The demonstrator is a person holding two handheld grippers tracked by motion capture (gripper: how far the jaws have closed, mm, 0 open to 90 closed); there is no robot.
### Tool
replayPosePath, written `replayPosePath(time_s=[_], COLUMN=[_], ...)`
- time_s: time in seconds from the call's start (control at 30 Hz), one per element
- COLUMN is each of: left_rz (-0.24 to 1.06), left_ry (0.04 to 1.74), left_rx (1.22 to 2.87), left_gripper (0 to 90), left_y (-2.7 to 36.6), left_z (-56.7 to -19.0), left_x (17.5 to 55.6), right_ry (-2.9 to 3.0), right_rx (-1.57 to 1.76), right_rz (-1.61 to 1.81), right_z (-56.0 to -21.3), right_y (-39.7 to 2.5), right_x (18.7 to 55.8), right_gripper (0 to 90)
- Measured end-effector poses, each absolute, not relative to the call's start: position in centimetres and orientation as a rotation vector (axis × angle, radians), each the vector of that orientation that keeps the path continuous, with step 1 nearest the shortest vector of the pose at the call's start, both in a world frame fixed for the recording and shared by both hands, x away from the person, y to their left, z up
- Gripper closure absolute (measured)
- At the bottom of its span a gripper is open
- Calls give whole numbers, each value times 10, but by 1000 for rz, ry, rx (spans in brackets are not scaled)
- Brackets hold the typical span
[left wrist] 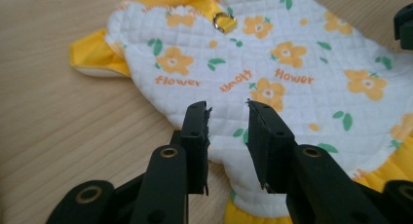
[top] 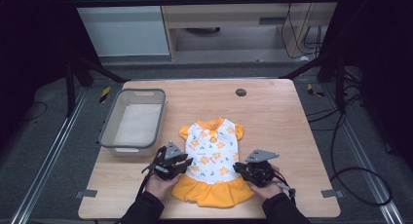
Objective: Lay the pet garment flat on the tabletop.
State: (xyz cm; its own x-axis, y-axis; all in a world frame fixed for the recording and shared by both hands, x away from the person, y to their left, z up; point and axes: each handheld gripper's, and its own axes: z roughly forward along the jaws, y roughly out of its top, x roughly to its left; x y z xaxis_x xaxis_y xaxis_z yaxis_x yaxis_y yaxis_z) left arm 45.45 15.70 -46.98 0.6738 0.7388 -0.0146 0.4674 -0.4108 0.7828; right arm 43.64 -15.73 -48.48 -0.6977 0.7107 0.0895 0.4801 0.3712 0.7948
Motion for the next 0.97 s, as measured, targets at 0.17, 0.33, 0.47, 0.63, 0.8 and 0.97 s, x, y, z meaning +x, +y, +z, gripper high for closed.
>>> replayPosePath(time_s=[0.17, 0.33, 0.47, 0.63, 0.8, 0.97], left_rz=[448, 468, 471, 493, 517, 522], left_ry=[927, 932, 927, 926, 942, 984], left_rx=[2038, 2030, 2030, 2029, 2029, 2041], left_gripper=[646, 570, 509, 411, 360, 338], left_y=[174, 186, 195, 213, 233, 249], left_z=[-456, -454, -454, -455, -458, -463], left_x=[445, 437, 430, 416, 405, 401], right_ry=[2296, 2227, 2177, 2111, 2087, 2058], right_rx=[1083, 1137, 1180, 1222, 1259, 1297], right_rz=[1261, 1267, 1256, 1214, 1171, 1150], right_z=[-477, -472, -471, -473, -477, -480], right_y=[-172, -190, -204, -219, -229, -238], right_x=[434, 434, 434, 436, 440, 442], right_gripper=[772, 707, 626, 508, 430, 367])
